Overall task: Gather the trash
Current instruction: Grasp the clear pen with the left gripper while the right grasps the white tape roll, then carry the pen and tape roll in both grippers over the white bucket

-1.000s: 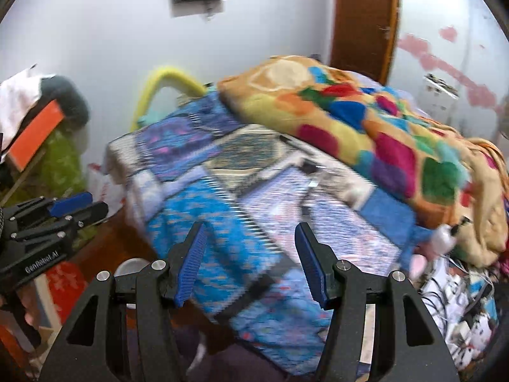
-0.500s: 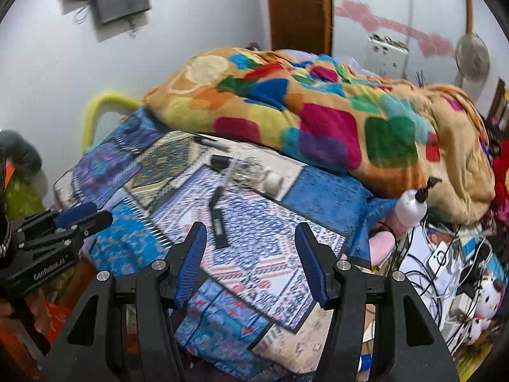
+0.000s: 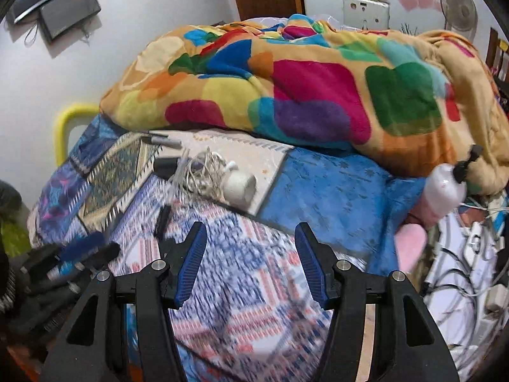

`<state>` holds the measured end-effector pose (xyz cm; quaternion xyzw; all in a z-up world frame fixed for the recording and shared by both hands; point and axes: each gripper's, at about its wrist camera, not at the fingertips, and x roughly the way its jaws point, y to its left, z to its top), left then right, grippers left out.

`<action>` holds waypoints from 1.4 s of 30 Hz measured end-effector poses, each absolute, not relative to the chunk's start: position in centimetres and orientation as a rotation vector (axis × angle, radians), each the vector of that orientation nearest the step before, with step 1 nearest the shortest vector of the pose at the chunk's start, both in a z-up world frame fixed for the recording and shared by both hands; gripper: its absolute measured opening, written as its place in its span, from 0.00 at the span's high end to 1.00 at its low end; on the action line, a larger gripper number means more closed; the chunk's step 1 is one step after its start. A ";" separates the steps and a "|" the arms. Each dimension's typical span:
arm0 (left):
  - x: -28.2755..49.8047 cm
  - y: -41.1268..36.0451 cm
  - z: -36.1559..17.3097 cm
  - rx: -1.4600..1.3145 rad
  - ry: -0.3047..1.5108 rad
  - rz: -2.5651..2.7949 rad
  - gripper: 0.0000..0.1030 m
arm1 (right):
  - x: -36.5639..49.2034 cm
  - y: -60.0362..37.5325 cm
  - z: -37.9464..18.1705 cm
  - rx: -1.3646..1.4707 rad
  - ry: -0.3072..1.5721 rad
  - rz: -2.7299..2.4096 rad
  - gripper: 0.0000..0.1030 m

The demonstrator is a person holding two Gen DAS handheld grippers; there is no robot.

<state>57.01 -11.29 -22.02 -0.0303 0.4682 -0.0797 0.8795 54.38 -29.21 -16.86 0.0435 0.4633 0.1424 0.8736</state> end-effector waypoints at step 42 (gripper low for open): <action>56.1 -11.0 -18.8 -0.104 0.967 -0.187 0.91 | 53.0 -27.8 -15.6 0.105 0.973 0.278 0.78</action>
